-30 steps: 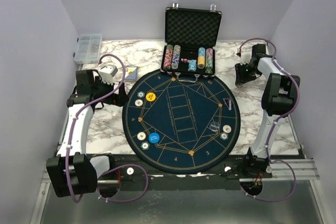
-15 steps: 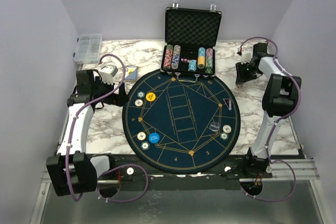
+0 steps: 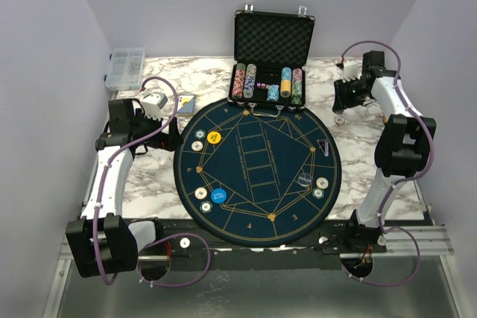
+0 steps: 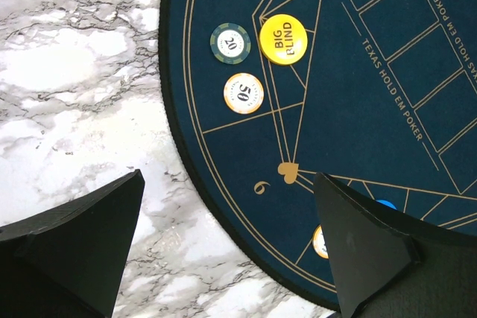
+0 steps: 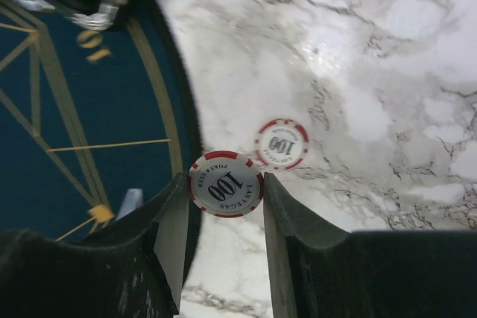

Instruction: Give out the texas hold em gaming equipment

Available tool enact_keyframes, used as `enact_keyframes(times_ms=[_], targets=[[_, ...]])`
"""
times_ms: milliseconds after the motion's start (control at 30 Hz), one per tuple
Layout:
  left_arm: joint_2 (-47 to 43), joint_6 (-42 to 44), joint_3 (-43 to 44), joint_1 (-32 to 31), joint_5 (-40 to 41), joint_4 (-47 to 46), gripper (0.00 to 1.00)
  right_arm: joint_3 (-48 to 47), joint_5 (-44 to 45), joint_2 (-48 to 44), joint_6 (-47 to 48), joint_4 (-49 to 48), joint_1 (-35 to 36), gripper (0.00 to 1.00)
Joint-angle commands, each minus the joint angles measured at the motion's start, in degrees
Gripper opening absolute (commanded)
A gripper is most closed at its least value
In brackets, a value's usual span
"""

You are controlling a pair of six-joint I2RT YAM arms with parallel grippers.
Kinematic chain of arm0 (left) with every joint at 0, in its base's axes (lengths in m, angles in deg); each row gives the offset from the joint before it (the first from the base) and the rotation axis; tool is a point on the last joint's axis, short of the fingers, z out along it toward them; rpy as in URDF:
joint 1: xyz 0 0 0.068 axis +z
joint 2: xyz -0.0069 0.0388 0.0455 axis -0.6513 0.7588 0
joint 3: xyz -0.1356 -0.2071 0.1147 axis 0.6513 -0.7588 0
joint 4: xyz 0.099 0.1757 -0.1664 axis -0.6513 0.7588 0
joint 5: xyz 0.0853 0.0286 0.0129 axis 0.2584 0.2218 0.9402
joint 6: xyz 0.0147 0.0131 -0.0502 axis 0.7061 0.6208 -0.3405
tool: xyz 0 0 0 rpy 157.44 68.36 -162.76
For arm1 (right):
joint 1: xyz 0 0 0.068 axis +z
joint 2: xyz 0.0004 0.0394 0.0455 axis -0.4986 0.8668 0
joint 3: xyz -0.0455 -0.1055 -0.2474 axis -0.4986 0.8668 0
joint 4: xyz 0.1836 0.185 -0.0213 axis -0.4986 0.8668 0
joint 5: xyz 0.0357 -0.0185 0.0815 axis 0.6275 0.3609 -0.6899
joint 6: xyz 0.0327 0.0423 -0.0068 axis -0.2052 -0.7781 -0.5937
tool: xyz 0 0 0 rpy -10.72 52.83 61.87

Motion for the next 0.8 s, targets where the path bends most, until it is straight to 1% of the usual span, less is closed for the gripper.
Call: enact_keyframes(times_ms=[0, 200, 333, 467, 633, 767], targets=[[0.46, -0.32, 1.05, -0.32, 0.04, 0.34, 0.98, 0.00, -5.20, -7.73, 1.81, 5.24, 4.44, 0.38], [0.05, -0.32, 1.01, -0.32, 0.28, 0.69, 0.98, 4.61, -4.84, -15.86, 3.33, 9.74, 12.78, 0.38], [-0.85, -0.07, 0.88, -0.32, 0.56, 1.11, 0.98, 8.03, -4.48, -20.16, 5.81, 15.47, 13.81, 0.38], [-1.04, -0.13, 0.83, -0.27, 0.20, 1.30, 0.98, 16.51, -2.30, -25.96, 7.90, 16.71, 14.38, 0.38], [-0.78, -0.32, 1.00, -0.32, -0.14, 1.31, 0.98, 27.65, 0.17, -29.38, 8.24, 13.14, 14.84, 0.38], [-1.31, -0.24, 1.02, -0.26, -0.17, 1.57, 0.98, 32.85, 2.40, -29.32, 7.49, 8.49, 15.13, 0.38]])
